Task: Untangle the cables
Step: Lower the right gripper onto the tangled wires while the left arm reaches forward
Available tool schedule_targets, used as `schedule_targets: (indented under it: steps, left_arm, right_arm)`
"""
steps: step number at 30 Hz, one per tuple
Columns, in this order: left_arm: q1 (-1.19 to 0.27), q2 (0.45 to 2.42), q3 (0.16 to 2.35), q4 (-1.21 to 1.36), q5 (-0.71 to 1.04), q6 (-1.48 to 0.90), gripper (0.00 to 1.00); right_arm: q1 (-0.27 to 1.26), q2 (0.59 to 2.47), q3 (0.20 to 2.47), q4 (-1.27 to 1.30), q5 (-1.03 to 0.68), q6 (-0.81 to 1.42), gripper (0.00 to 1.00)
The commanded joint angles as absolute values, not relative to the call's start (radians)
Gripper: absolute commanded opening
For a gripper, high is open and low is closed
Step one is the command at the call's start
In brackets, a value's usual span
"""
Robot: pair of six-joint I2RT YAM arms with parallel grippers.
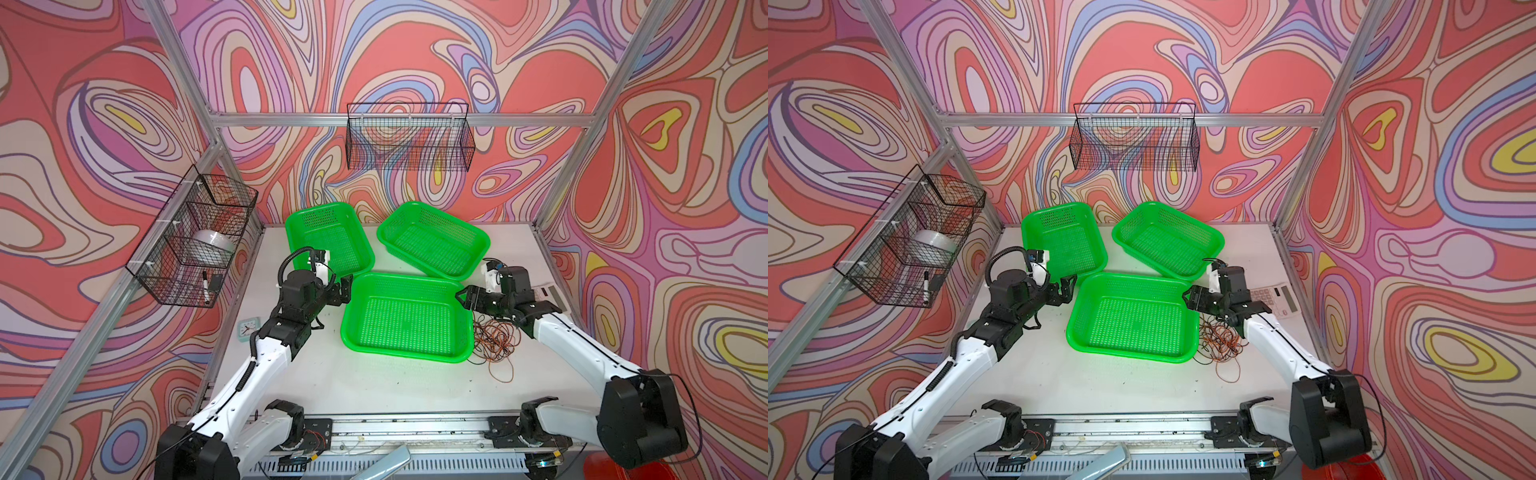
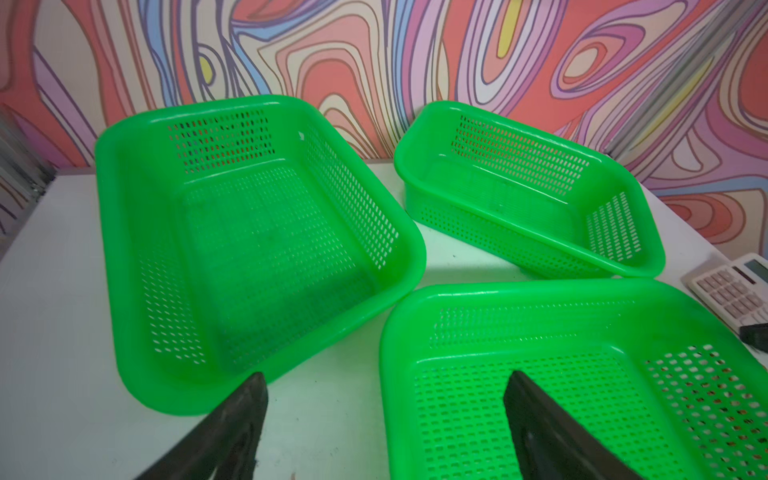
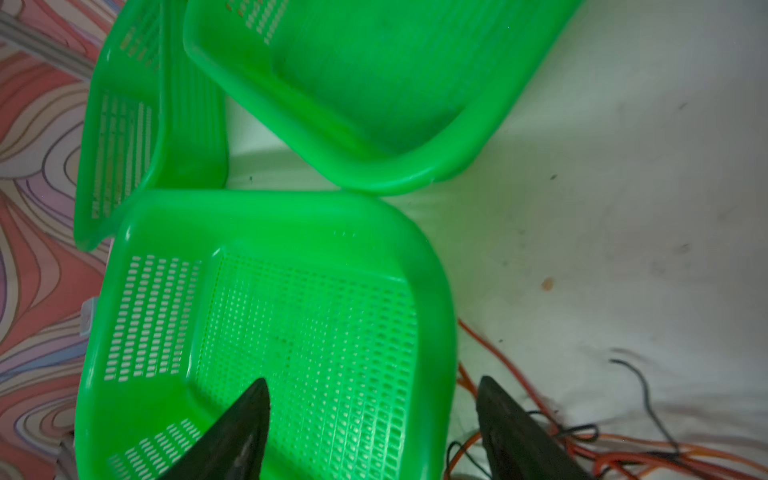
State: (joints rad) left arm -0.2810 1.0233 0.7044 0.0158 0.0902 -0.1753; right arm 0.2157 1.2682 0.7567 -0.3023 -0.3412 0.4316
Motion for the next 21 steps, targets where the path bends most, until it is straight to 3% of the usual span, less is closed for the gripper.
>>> schedule_targets:
  steps: [1, 14, 18, 21]
  left_arm:
    - [-0.318, 1.012, 0.746, -0.059, 0.112, -0.198, 0.92]
    - [-0.376, 1.020, 0.767, -0.068, 0.097, -0.199, 0.94]
    - [-0.378, 1.025, 0.777, -0.083, 0.105, -0.192, 0.94]
    - [-0.387, 1.048, 0.792, -0.083, 0.133, -0.191, 0.95]
  right_arm:
    - [0.256, 1.310, 0.778, -0.360, -0.401, 0.469, 0.78]
    - [0.503, 1.624, 1.037, -0.277, -0.369, 0.494, 0.75]
    - [0.503, 1.571, 1.065, -0.364, -0.209, 0.446, 0.78]
    - [0.502, 1.484, 1.055, -0.467, -0.021, 0.428, 0.90]
